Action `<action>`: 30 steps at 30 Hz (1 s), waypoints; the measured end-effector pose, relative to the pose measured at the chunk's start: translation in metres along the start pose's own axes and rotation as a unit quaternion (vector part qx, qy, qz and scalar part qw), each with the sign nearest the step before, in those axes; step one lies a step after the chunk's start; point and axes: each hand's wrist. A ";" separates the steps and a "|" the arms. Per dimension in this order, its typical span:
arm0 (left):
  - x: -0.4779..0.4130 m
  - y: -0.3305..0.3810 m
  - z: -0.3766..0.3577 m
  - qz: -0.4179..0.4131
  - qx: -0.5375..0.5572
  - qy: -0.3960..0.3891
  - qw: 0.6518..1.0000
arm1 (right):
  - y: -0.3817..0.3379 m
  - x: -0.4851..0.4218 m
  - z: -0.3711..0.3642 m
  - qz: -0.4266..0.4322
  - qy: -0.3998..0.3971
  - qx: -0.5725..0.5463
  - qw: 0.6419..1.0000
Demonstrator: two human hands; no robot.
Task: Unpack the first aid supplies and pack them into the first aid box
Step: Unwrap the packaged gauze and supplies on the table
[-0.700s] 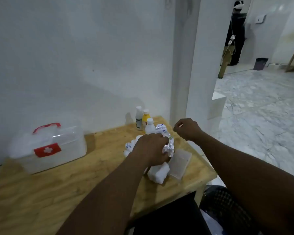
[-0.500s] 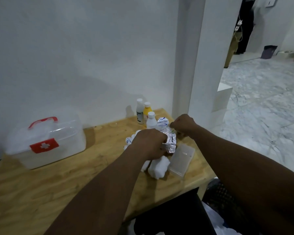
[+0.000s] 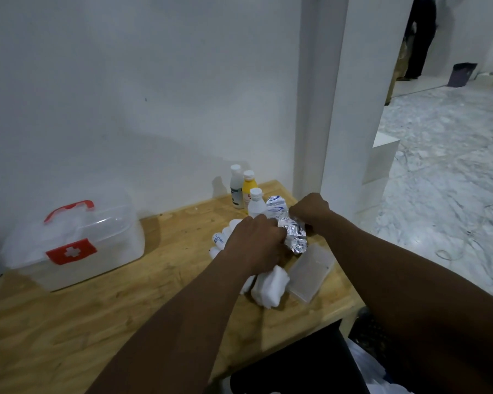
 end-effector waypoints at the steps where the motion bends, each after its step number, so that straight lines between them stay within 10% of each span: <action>1: 0.000 0.001 -0.001 0.001 -0.001 0.001 1.000 | -0.001 0.001 0.000 -0.006 0.001 -0.005 1.000; 20: -0.002 0.000 -0.009 -0.031 -0.021 0.031 0.999 | -0.004 -0.016 -0.019 -0.065 0.009 -0.118 0.991; 30: -0.024 -0.009 0.023 0.017 0.044 0.138 0.989 | -0.025 0.008 0.047 0.075 0.122 -0.176 0.974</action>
Point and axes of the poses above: each hand's wrist, its own x-axis away from the middle knuckle, its own z-axis out of the back of the hand, y = z × x, and after that the axes turned 13 degrees about -x, right-handed
